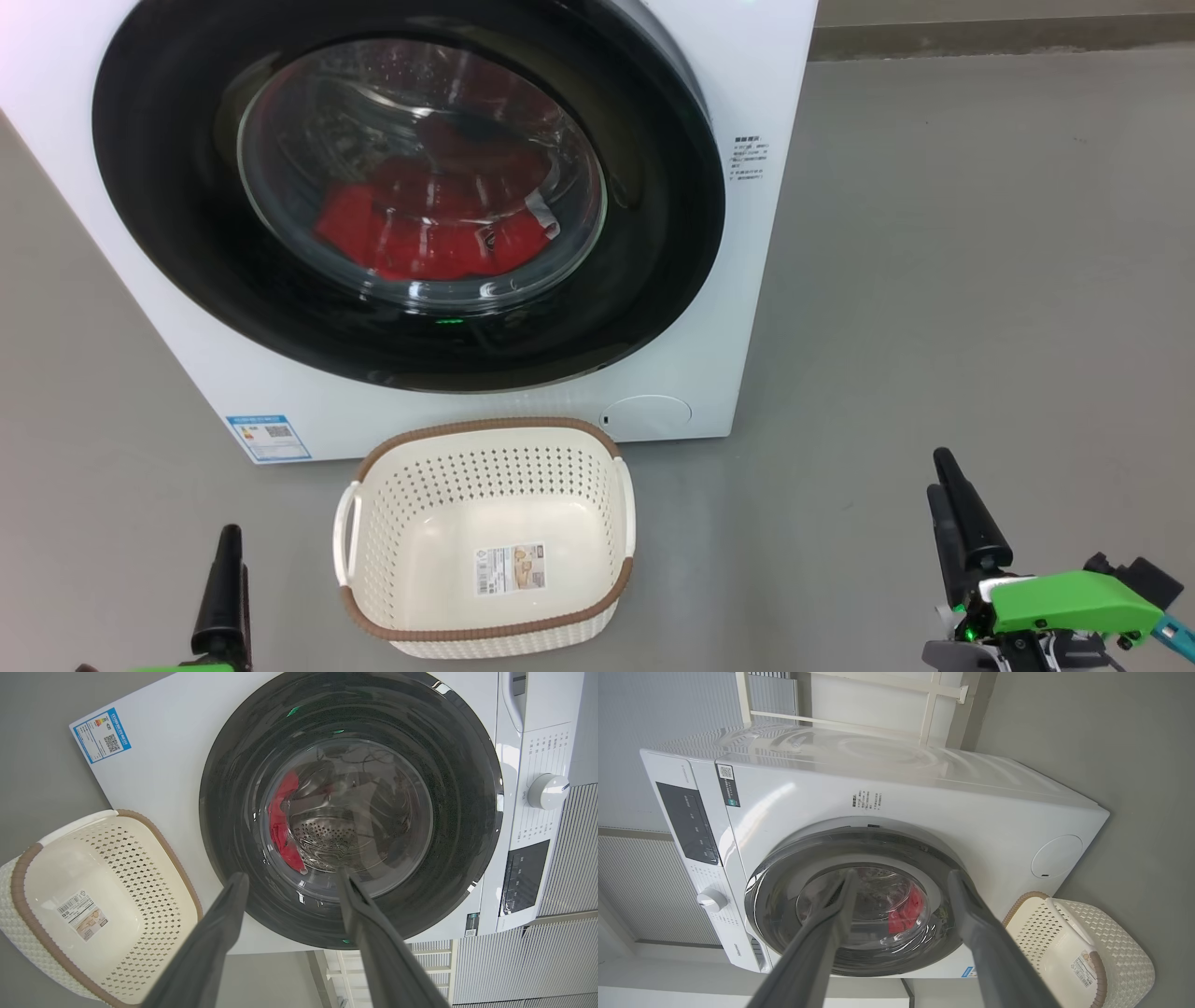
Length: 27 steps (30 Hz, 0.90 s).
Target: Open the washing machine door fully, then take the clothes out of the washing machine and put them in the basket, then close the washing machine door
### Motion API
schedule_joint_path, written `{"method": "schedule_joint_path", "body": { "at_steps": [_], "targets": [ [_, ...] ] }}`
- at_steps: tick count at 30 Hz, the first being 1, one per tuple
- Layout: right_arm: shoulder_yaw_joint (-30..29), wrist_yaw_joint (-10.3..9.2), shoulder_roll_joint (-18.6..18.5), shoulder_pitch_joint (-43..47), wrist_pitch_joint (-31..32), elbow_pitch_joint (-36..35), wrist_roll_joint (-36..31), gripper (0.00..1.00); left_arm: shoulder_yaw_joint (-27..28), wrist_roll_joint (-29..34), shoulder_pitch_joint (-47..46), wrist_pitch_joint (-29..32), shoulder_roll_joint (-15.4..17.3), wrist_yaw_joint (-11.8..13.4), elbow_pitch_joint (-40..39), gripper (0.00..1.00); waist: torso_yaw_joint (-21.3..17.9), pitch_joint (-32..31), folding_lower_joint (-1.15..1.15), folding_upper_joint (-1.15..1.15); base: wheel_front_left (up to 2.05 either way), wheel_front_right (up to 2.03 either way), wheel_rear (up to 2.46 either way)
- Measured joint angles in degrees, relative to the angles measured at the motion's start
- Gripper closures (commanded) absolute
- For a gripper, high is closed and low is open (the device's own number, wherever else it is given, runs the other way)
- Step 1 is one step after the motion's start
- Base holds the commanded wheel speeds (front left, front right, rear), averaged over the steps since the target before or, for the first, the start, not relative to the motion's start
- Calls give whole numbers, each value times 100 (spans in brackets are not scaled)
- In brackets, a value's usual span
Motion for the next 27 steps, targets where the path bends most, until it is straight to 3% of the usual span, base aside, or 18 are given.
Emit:
{"method": "schedule_joint_path", "body": {
  "at_steps": [11, 27],
  "targets": [
    [224, 0, -77, -68, -180, -55, -662, 0, -58, 757, 1, -198, 21, 0, -97, 0, 8, -12, 0, 0, 0, 0, 0],
    [319, 0, -112, -198, -441, -57, -2498, 0, -89, 2207, 1, -436, 44, -3, -224, 0, 12, -12, 0, 0, 0, 0, 0]
  ]
}}
